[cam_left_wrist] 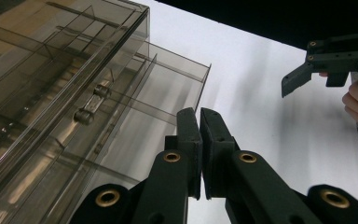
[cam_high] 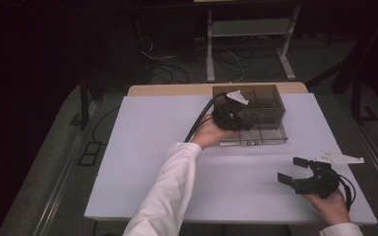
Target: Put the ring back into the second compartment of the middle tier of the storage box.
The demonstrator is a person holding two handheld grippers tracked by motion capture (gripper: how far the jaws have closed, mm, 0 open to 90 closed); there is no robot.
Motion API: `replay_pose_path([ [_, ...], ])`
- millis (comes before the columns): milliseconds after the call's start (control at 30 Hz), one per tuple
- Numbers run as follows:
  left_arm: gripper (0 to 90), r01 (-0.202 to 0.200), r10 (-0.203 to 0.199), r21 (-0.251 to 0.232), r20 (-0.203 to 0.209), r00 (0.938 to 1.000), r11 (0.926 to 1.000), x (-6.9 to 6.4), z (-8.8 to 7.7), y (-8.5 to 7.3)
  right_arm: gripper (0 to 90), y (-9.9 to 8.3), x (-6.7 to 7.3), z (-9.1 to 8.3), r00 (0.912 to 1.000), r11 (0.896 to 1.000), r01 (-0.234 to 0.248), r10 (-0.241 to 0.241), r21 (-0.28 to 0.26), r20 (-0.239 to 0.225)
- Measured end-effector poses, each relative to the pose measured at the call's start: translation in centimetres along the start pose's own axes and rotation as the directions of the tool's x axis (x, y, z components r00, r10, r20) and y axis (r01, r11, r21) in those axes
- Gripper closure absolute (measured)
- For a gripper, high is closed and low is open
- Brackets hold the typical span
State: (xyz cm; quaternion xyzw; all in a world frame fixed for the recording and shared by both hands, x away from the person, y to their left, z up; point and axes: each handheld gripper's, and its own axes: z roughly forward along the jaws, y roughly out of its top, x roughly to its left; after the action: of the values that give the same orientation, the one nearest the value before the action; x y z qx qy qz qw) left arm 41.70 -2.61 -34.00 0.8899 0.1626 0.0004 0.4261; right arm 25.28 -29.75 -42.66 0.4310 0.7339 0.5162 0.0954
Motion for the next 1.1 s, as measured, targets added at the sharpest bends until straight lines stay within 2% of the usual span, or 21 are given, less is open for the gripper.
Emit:
replay_pose_path([
  [267, 86.4, -0.013, 0.013, 0.008, 0.010, 0.9999, 0.9999, 0.2, 1.2, 0.5, 0.3, -0.1, -0.1, 0.1, 1.0000, 1.000, -0.001, 0.001, 0.004, -0.002],
  [533, 86.4, 0.011, -0.011, -0.008, 0.010, 0.9999, 0.9999, 0.6, 2.4, 0.6, 0.3, 0.0, -0.2, 0.0, 1.0000, 1.000, 0.001, -0.001, -0.003, -0.001],
  [633, 86.4, 0.011, -0.011, -0.004, 0.009, 0.9999, 0.9999, 0.8, 2.8, 0.7, 0.3, 0.0, -0.2, 0.0, 1.0000, 1.000, -0.001, 0.001, -0.003, -0.002],
  [667, 86.4, 0.000, 0.000, -0.005, 0.006, 1.0000, 1.0000, 1.0, 2.9, 0.7, 0.3, 0.0, -0.1, 0.0, 1.0000, 1.000, -0.004, 0.004, -0.001, -0.003],
  [733, 86.4, 0.015, -0.015, -0.006, 0.004, 0.9999, 0.9999, 1.1, 3.1, 0.8, 0.3, 0.0, -0.2, 0.0, 1.0000, 1.000, -0.002, 0.002, -0.002, -0.003],
  [767, 86.4, -0.004, 0.004, -0.002, 0.002, 1.0000, 1.0000, 1.3, 3.2, 0.8, 0.3, 0.0, -0.2, 0.0, 1.0000, 1.000, -0.002, 0.002, -0.001, -0.004],
  [867, 86.4, -0.001, 0.001, -0.002, -0.005, 1.0000, 1.0000, 1.6, 3.5, 0.8, 0.3, 0.0, -0.2, 0.0, 1.0000, 1.000, -0.004, 0.004, 0.000, -0.004],
  [967, 86.4, 0.020, -0.020, -0.008, -0.004, 0.9998, 0.9998, 1.6, 3.8, 0.7, 0.3, -0.1, -0.3, 0.0, 1.0000, 1.000, -0.002, 0.002, 0.000, -0.004],
  [1100, 86.4, 0.020, -0.020, 0.000, -0.011, 0.9997, 0.9998, 1.9, 4.2, 0.7, 0.3, 0.0, -0.3, -0.1, 1.0000, 1.000, 0.000, 0.000, 0.002, -0.003],
])
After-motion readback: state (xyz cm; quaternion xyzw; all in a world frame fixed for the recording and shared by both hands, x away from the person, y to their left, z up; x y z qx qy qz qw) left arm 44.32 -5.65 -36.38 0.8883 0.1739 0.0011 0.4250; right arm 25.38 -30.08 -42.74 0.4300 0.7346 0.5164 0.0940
